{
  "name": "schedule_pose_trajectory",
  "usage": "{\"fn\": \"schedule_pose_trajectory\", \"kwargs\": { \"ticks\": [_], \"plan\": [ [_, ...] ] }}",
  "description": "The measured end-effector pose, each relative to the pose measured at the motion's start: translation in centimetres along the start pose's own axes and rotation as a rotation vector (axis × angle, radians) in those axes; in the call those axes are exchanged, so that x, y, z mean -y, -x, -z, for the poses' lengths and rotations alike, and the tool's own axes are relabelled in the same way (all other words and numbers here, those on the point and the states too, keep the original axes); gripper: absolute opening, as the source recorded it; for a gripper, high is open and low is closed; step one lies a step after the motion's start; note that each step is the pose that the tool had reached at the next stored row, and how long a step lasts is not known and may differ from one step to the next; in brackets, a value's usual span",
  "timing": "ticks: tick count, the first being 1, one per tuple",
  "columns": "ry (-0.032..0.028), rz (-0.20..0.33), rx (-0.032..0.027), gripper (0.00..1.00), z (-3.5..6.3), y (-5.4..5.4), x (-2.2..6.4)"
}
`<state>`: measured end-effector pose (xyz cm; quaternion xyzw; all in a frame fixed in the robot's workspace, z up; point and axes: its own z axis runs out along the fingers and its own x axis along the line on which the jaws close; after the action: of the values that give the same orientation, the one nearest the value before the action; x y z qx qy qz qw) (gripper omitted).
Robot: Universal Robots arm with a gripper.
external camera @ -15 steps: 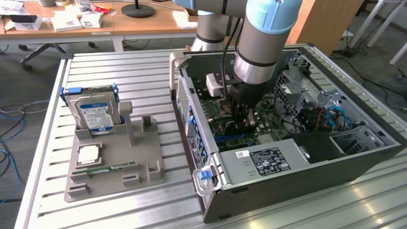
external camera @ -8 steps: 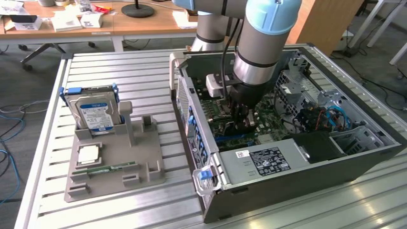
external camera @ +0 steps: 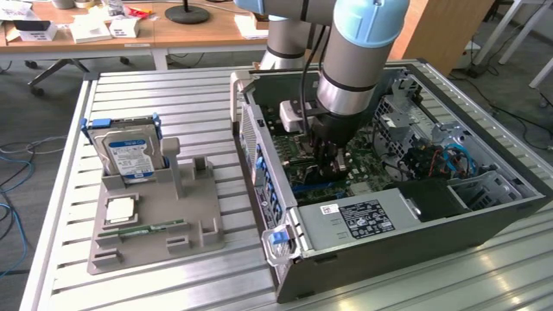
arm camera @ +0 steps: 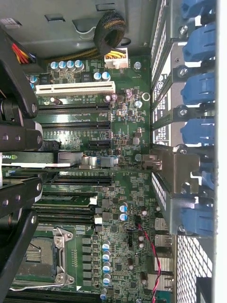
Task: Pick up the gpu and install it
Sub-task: 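Insert the gpu into the slot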
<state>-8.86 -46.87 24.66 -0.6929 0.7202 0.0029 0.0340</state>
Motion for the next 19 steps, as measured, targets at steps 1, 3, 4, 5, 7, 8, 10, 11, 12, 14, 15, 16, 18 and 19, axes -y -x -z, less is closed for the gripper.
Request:
{"fn": "schedule_pose_trajectory", "kwargs": {
  "ticks": [1,3,4,5,7,8,10,11,12,14,15,16,18,19],
  "plan": [
    [0.0002,0.000,0.0001,0.26,0.00,0.00,0.00],
    [0.0003,0.000,-0.0001,0.26,0.01,-0.01,-0.01],
    [0.0003,0.000,-0.0001,0.26,0.01,-0.01,0.00],
    [0.0003,0.000,-0.0002,0.26,0.01,-0.01,-0.01],
    [0.0004,0.000,-0.0003,0.26,0.01,0.00,-0.01],
    [0.0004,0.000,-0.0004,0.26,0.01,0.00,-0.01],
    [0.0004,-0.001,-0.0009,0.26,0.00,0.00,-0.01],
    [0.0004,-0.001,-0.0010,0.26,-0.03,0.01,-0.01],
    [0.0004,-0.002,-0.0016,0.26,-0.08,0.00,-0.02],
    [0.0004,-0.002,-0.0019,0.26,-0.10,0.00,-0.02],
    [0.0003,-0.002,-0.0018,0.26,-0.10,0.00,-0.02],
    [0.0003,-0.002,-0.0017,0.26,-0.11,0.00,-0.02],
    [0.0002,-0.002,-0.0016,0.26,-0.11,0.00,-0.02],
    [0.0002,-0.002,-0.0015,0.26,-0.12,0.00,-0.02]
  ]
}}
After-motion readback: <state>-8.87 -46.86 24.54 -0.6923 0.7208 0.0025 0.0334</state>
